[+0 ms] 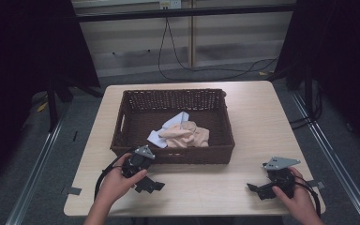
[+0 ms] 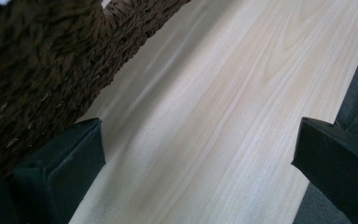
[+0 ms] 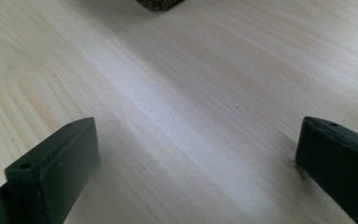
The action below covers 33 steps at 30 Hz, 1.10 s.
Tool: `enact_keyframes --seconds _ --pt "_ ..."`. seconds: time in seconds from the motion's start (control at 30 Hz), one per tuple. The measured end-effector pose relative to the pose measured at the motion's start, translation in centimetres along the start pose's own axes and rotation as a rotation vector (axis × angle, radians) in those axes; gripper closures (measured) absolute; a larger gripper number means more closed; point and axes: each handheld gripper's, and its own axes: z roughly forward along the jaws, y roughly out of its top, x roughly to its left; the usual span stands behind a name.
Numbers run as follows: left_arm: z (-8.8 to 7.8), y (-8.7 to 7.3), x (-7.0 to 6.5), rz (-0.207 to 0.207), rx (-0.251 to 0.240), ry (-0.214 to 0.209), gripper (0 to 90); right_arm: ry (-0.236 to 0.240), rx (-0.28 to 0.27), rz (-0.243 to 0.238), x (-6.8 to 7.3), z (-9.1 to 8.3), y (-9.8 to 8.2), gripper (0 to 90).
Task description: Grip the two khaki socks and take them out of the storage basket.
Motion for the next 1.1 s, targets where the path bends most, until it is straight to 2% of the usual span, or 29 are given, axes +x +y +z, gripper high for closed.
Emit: enact_keyframes --seconds 0.23,0.27,0.4,0.47,0.57,0.77,0.8,0.93,1.03,1.1 --pt "-0.8 1.2 -0.2 -0.018 0.029 -0.029 1.5 -0.001 0.001 0.001 0.0 0.0 0.0 0.0" --pt "-1.2 1.6 -0.1 -0.026 0.029 -0.044 1.5 0.000 0.000 0.000 0.0 0.0 0.0 0.0" --pt "-2.0 2.5 -0.1 -0.018 0.039 -0.044 1.5 0.000 0.000 0.000 0.0 0.0 0.0 0.0" --pt "-2.4 3.0 -0.1 -0.026 0.034 -0.058 1.5 0.002 -0.001 0.002 0.0 0.0 0.0 0.0" --pt "-2.9 3.6 -0.1 -0.031 0.041 -0.058 1.5 0.000 0.000 -0.001 0.0 0.0 0.0 0.0" --pt "-4.7 5.7 0.0 -0.067 0.024 -0.074 1.5 -0.001 0.001 0.001 0.0 0.0 0.0 0.0" --pt "-5.2 6.3 0.0 -0.083 0.019 -0.069 1.5 0.000 0.000 0.000 0.0 0.0 0.0 0.0" --pt "-5.9 7.4 0.3 -0.108 0.003 -0.070 1.5 0.002 -0.001 0.001 0.0 0.0 0.0 0.0" --pt "-6.0 8.5 1.1 -0.148 -0.001 -0.032 1.4 0.000 0.000 0.000 0.0 0.0 0.0 0.0" --pt "-6.0 8.8 1.4 -0.158 -0.007 -0.029 1.4 0.002 -0.001 0.000 0.0 0.0 0.0 0.0"
